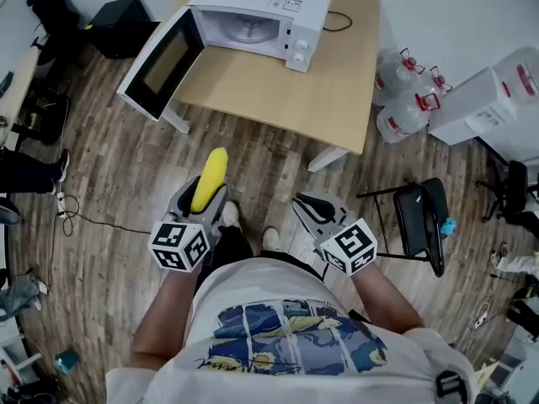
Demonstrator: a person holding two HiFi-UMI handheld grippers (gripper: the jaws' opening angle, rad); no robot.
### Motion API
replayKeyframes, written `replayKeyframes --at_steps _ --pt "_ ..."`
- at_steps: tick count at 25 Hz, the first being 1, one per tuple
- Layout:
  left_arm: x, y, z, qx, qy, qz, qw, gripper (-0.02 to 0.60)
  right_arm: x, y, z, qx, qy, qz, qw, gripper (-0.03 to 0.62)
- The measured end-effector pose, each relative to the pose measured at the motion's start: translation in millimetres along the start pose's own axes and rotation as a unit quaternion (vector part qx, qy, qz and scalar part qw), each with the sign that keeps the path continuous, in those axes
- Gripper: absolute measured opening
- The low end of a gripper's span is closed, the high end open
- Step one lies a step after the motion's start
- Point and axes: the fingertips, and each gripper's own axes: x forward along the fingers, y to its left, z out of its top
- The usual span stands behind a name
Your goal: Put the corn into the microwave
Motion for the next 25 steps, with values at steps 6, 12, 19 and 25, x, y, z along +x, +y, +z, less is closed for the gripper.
replayKeyframes --at_steps 6,12,19,25 --pt "65 26 26 -0.002 -0.002 -0.006 1.0 0.256 18 -51 10 0.017 0.002 -0.033 0.999 0.04" --pt "138 72 70 0.005 -0.006 -0.002 1.0 0.256 41 -107 53 0.029 -0.002 -0.091 0.995 0.038" --pt "229 127 121 0.015 -0.008 -0.008 0.9998 0.256 76 -160 88 0.047 -0.001 -0.147 0.988 0.037" --pt "297 165 143 0.029 -0.001 0.005 0.9996 0.255 91 -188 107 0.062 -0.013 -0.175 0.983 0.037"
